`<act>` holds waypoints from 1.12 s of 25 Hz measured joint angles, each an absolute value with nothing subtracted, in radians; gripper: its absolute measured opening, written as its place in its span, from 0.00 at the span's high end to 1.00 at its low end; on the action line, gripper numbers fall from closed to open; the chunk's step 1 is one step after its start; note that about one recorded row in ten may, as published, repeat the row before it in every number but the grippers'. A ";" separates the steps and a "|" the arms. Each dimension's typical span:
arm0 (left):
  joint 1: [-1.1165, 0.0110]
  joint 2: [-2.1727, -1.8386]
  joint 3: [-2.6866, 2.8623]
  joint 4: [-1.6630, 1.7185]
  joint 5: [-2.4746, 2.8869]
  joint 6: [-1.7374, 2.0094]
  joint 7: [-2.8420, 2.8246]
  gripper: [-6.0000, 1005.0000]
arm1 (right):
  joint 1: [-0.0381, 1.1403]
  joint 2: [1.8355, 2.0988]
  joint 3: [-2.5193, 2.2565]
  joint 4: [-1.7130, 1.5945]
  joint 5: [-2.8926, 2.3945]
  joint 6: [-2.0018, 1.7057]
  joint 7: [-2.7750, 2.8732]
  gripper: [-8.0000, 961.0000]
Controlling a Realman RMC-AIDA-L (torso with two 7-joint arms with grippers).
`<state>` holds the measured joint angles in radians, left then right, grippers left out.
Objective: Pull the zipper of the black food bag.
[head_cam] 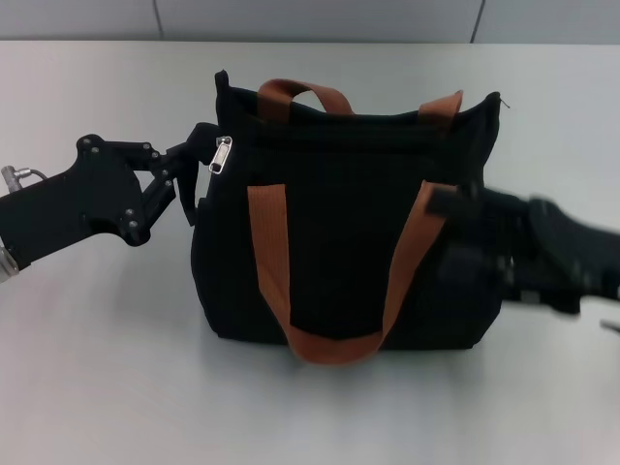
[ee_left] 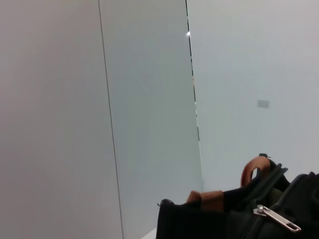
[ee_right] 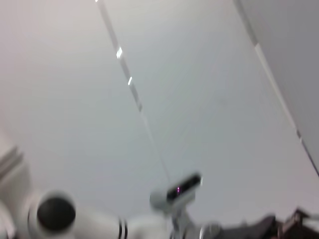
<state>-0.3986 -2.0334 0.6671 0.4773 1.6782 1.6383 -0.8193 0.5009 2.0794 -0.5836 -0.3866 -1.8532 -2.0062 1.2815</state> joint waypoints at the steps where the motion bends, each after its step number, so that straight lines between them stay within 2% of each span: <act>1: -0.398 -2.036 0.664 0.477 1.678 1.639 -0.817 0.97 | 0.516 2.080 -0.585 -0.386 -1.828 -2.005 1.336 0.15; 14: -0.394 -2.046 0.656 0.476 1.678 1.641 -0.813 0.97 | 0.778 2.077 -0.690 -0.507 -1.804 -1.858 1.989 0.15; 28: -0.384 -2.044 0.657 0.477 1.678 1.647 -0.813 0.96 | 0.892 2.074 -0.946 -0.581 -1.806 -1.648 2.317 0.15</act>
<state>-0.3835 -2.0440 0.6565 0.4771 1.6781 1.6473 -0.8130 0.8921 2.0745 -0.9463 -0.5813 -1.8057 -1.6482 2.3169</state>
